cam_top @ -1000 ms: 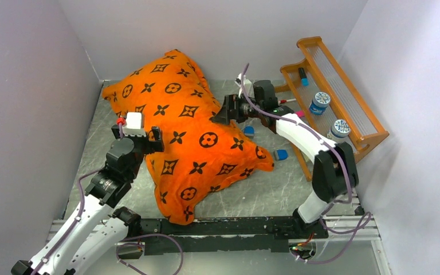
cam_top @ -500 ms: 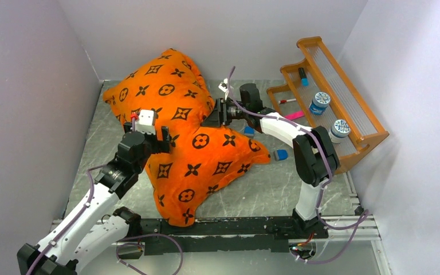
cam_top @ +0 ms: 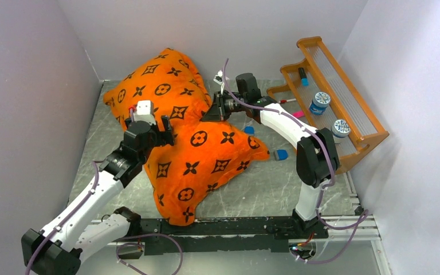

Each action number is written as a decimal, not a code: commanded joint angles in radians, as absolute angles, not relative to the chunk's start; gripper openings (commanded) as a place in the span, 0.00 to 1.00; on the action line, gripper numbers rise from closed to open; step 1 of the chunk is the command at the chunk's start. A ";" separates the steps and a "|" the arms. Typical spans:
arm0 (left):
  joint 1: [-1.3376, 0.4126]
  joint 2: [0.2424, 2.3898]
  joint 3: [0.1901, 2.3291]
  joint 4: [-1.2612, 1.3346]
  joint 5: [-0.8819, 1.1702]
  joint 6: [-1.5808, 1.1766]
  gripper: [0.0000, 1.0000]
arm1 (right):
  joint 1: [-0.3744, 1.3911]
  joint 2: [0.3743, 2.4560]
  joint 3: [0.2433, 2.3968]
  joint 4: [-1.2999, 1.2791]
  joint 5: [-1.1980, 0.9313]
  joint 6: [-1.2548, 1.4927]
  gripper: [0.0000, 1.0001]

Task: Remove the pillowcase from the pillow
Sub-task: Turn over the pillow at the center of the board.

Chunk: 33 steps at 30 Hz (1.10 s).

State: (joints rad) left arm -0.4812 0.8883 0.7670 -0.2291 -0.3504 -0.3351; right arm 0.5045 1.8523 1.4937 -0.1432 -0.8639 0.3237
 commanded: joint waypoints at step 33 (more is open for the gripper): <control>-0.132 1.184 0.777 0.138 0.389 -0.876 0.95 | 0.534 1.650 1.804 -0.225 -0.821 0.181 0.00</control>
State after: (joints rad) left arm -0.0715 1.1229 0.7624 -0.0586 0.1410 -0.7822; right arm 0.5220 1.7638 1.6291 -0.3668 -0.7048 0.1589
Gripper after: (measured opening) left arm 0.952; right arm 0.057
